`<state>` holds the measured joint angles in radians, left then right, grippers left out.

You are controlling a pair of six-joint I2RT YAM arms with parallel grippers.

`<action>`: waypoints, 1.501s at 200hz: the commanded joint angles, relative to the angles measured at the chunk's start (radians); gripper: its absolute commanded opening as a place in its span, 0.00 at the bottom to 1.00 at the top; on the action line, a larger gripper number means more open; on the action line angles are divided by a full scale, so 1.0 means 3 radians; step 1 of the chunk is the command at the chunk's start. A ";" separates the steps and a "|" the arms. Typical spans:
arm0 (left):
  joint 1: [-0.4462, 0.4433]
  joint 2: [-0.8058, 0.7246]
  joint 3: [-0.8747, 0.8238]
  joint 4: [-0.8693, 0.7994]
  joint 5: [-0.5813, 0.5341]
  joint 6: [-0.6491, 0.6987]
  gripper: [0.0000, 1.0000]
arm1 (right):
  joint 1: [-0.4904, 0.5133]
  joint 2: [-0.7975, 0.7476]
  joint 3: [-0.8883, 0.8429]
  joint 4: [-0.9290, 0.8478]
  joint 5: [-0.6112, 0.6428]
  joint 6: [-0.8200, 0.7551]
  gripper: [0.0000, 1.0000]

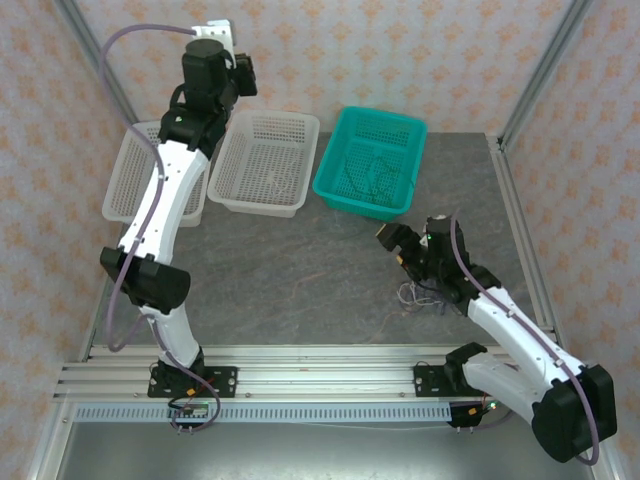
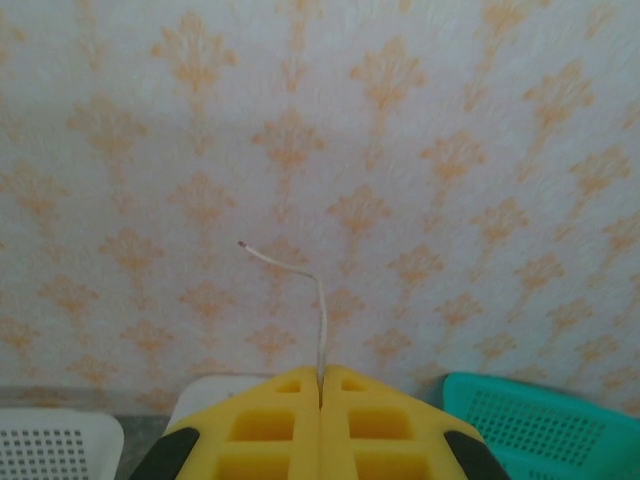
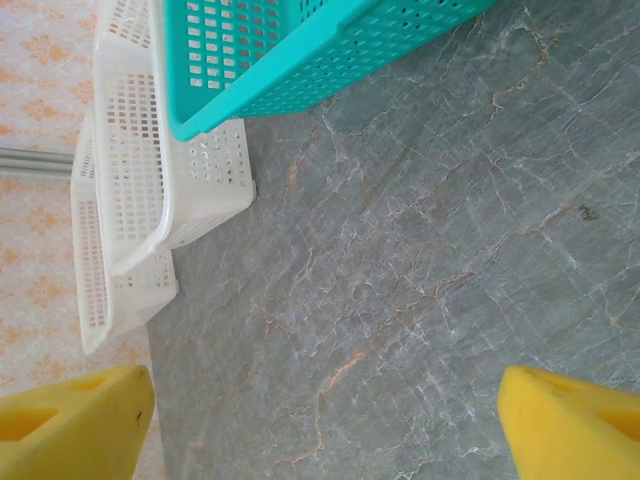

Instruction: Untangle the cables

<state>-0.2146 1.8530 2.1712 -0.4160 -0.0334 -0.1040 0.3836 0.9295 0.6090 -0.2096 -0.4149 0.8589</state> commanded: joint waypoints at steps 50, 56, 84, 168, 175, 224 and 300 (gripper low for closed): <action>0.0041 0.0091 -0.0932 0.0245 0.0042 -0.0432 0.48 | 0.0018 -0.0058 -0.0021 -0.0290 0.0187 -0.0055 0.89; 0.0043 0.0050 -0.1005 0.0269 0.0017 -0.0469 0.57 | 0.0020 -0.0065 -0.0015 -0.0336 0.0239 -0.0051 0.90; 0.0044 -0.0279 -0.1324 0.0446 0.0014 -0.0539 0.83 | 0.0000 -0.0154 -0.0050 -0.0591 0.0733 0.0022 0.89; -0.0498 -0.1798 -0.2415 0.0669 0.0799 -0.0907 0.87 | -0.0145 0.0183 0.0057 -0.1395 0.1896 0.0545 0.89; -0.0627 -0.1884 -0.2515 0.0636 0.0793 -0.0890 0.88 | -0.0166 0.0264 0.0079 -0.1425 0.1938 0.0533 0.89; -0.1360 -0.2206 -0.3284 0.0565 0.0812 -0.0892 0.89 | -0.0382 0.0828 0.0179 -0.1589 0.1858 0.0694 0.91; -0.1822 -0.2185 -0.4000 0.0593 0.0845 -0.1109 0.89 | -0.0395 0.1343 -0.0136 -0.0516 0.0882 0.0816 0.34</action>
<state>-0.7372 1.2022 1.0271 -0.2569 0.2058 -0.3862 0.2672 1.3327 0.6197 -0.5167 -0.0219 1.0538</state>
